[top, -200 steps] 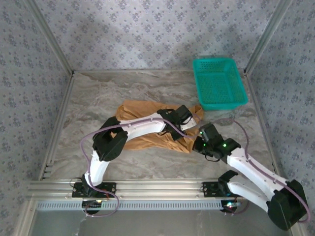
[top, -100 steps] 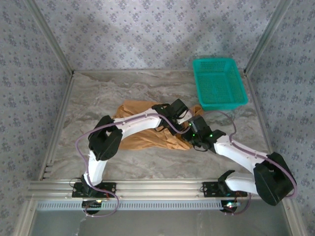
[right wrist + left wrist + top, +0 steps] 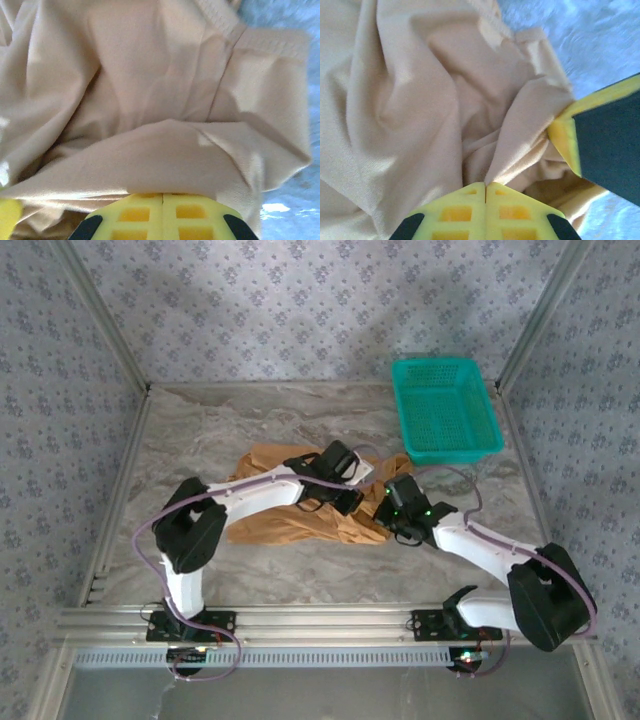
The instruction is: Fold the inside-out t-shirt
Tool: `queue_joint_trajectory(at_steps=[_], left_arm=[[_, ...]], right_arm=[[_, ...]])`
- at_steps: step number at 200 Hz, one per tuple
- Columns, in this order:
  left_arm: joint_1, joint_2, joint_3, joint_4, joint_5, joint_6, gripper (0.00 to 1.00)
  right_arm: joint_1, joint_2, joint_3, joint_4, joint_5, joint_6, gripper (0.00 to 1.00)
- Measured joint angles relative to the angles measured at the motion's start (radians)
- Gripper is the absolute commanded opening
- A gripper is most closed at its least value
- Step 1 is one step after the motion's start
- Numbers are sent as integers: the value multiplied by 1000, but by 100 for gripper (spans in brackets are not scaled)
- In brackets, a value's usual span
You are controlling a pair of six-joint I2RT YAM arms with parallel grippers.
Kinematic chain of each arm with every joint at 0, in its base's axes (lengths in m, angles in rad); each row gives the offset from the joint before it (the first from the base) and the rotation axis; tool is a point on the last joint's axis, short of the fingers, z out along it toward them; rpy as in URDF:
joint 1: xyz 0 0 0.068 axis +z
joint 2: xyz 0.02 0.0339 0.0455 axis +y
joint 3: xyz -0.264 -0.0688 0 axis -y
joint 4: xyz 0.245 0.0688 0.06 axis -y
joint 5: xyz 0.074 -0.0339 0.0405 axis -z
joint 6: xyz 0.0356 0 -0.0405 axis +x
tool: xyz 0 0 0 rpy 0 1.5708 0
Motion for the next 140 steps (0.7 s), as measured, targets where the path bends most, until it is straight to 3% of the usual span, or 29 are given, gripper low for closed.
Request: queue_joint_trajectory(at_steps=[68,114,140], left_arm=[[44,-151,-98,254,91,-248,0],[46,-124,-138,406,125,-427,0],[46,-98,-139,412,127,-462,0]], right_arm=[[-215,-138,180,-140,-48,-209,0],[-198,-161,129,-181,-76,-215,3],[-120,-243,82,-186,-81,-182,6]])
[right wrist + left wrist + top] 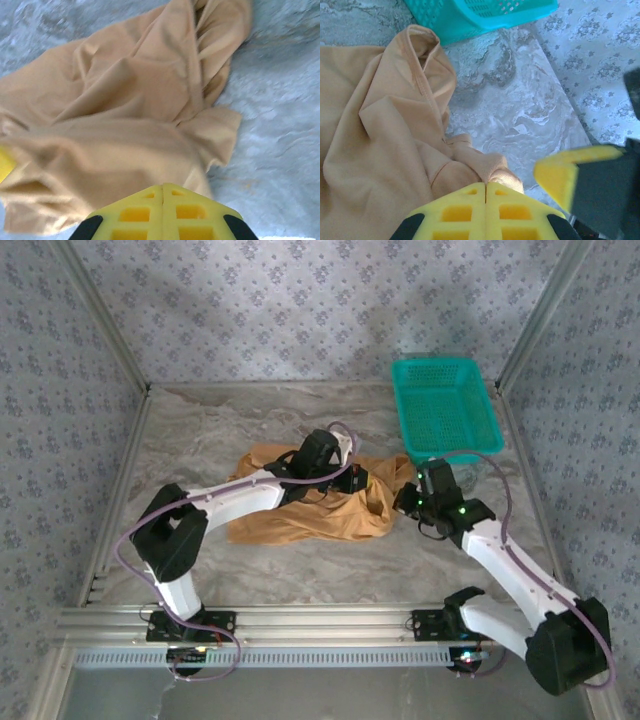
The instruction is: Fold the inside-out t-shirt
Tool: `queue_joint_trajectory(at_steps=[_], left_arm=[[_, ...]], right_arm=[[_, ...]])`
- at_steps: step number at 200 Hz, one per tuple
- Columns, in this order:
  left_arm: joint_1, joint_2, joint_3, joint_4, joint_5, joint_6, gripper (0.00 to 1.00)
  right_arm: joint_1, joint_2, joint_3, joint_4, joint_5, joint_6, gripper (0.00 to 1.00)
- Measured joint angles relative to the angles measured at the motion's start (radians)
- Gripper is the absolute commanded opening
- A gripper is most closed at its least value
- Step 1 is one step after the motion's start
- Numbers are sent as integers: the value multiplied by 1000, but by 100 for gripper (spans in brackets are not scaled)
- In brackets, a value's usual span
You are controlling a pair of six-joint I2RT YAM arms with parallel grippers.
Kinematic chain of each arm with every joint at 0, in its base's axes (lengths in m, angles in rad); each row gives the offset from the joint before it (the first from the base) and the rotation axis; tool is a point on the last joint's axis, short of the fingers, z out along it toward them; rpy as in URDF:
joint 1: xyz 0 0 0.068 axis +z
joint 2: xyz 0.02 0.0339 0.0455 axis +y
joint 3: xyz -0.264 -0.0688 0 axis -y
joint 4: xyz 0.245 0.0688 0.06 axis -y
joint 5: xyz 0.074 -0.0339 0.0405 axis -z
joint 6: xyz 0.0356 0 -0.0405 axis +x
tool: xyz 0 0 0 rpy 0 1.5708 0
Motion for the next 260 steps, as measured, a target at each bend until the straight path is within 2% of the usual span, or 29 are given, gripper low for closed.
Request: queue_joint_trajectory(at_steps=[22,42,66,83,98,124,150,167,194,215,227,249,260], left_arm=[[2,4,0,-2,0,-9,0],[4,4,0,-7,0,-8,0],[6,4,0,-18,0,-8,0],[6,4,0,-30,0,-8,0],[6,4,0,-34,0,-8,0],[6,1,0,-35,-1,-8,0],[6,0,-2,-35,0,-8,0],[6,-2,-8,-35,0,-9,0],[6,-2,-13,-35,0,-10,0],[13,-2,-14,-34,-8,-13,0],[19,-2,-18,-35,-15,-17,0],[24,-2,-27,-34,-26,-20,0],[27,-2,-32,-34,-27,-20,0]], right_arm=[[96,-24,-8,21,-2,37,10],[180,20,-5,61,1,57,11],[200,132,8,93,15,59,13],[170,205,8,117,29,68,34],[143,251,10,130,47,62,45],[132,295,31,148,73,55,46],[133,321,55,172,82,55,39],[133,333,60,186,89,62,39],[133,362,75,191,100,76,52],[135,411,98,199,110,94,53],[141,453,117,209,111,107,46],[150,520,147,224,113,138,12],[150,533,157,222,113,143,1]])
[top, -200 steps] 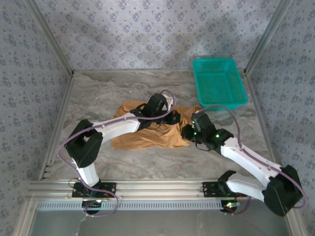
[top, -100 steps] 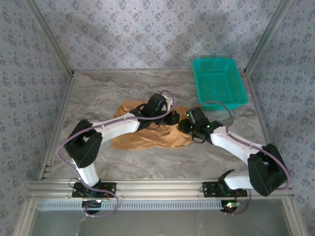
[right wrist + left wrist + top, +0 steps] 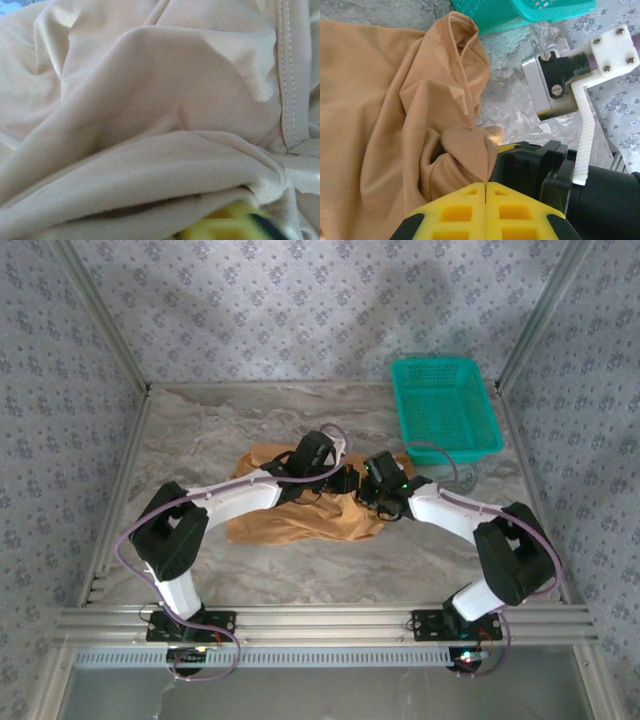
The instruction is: Fold the inside-out t-shirt
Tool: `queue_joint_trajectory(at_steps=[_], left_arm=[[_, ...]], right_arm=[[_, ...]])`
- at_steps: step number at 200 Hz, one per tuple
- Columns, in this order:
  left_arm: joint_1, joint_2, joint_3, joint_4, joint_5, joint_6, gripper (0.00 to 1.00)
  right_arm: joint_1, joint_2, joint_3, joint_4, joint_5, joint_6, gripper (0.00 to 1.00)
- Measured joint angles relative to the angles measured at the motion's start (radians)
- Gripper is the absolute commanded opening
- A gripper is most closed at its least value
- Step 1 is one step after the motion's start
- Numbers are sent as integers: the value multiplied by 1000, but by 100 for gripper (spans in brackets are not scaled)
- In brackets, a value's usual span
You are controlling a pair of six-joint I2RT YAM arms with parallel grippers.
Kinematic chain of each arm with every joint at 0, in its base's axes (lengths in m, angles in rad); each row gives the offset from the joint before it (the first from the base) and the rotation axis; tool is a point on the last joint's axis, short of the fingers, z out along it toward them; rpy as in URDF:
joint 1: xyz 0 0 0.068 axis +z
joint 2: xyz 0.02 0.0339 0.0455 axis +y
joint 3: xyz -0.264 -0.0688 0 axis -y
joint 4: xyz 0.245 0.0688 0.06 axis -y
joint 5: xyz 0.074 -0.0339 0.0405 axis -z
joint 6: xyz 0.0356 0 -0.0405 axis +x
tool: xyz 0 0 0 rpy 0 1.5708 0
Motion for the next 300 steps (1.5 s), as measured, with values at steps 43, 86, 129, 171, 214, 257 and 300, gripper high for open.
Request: queue_joint_trajectory(at_steps=[43,86,129,171,214,257,300], left_arm=[[17,-8,-7,4,4,1,0],[95,-9,-15,16,10,1,0],[108,19,16,41,48,-8,0],[95,24,6,47,57,-24,17],[39,-24,-37,-33,2,-3,46],[53,-236,-147,-212,-134,12,47],[208,-470,-332,-319,-245,-21,56]], right_arm=[[-4,-94,25,-68,-16,-26,0],[-50,-393,19,-43,-180,-100,0],[-137,-486,-64,8,-388,-96,0],[-296,-493,-200,23,-428,-12,6],[-363,-387,-220,-74,-302,-19,38],[-336,-436,-181,-232,-206,-90,36],[-258,-563,-218,-283,-175,-84,37]])
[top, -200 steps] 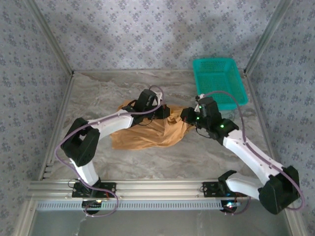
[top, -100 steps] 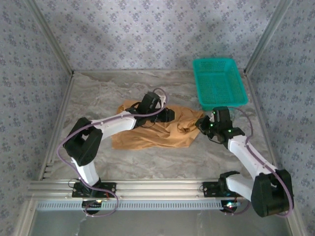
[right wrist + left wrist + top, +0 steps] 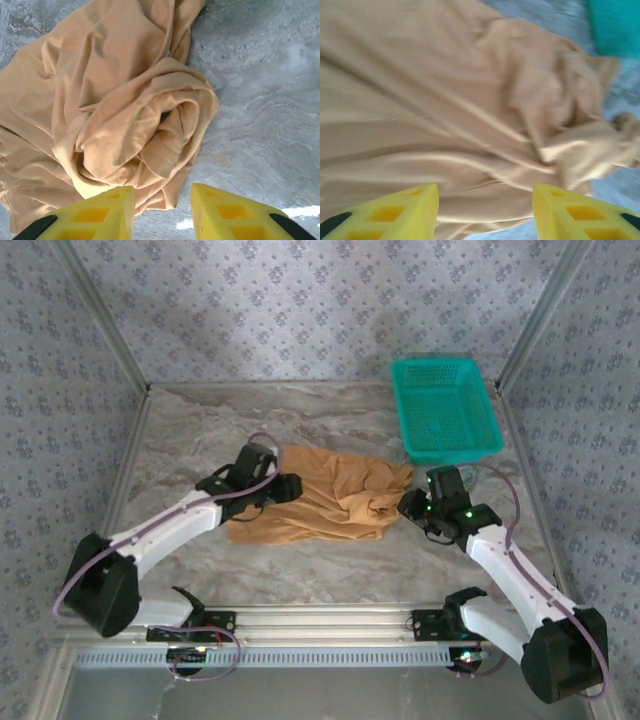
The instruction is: Fold the inside-out t-shirt
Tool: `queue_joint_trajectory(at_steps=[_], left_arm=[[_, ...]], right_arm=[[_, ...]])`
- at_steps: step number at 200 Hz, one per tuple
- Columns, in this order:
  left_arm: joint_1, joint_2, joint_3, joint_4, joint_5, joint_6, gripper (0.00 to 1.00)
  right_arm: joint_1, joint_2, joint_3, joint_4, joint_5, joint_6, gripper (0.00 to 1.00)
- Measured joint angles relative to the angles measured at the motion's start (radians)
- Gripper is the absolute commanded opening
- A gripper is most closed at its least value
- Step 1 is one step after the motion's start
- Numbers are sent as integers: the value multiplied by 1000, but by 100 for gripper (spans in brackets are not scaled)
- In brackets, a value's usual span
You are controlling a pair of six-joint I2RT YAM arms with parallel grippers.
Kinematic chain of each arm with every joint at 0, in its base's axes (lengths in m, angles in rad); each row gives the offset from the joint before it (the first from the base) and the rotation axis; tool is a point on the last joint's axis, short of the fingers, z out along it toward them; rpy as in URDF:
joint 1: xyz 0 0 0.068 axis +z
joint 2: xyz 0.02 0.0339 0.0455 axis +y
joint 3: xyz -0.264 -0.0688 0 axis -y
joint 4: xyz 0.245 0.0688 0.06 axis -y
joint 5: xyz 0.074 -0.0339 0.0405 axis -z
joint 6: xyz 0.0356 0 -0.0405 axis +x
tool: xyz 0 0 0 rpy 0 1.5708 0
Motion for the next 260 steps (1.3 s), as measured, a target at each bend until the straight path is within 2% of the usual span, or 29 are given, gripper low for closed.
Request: queue_joint_trajectory(at_steps=[48,76,123,188,205,235,260], left_arm=[[202,-238,-196,-66,-42,-47,58],[280,-315,-264,-96,-44,-70,59],[327,-337,-299,-109,-38,-83,59],[333,-309,-300,-105,-13,-83,57],[342,-309,-300,-105,-12,-84,57],[377,-302,-300,-110,-5,-100,56],[403,-256,-300,-124,2,-107,56]], right_arm=[[0,99,-47,57,-1,40,41],[1,198,-20,94,-9,40,41],[32,246,24,135,-19,44,41],[57,237,37,130,-15,48,40],[52,250,43,132,-14,47,29],[34,305,57,147,3,29,0],[22,332,89,133,5,12,0]])
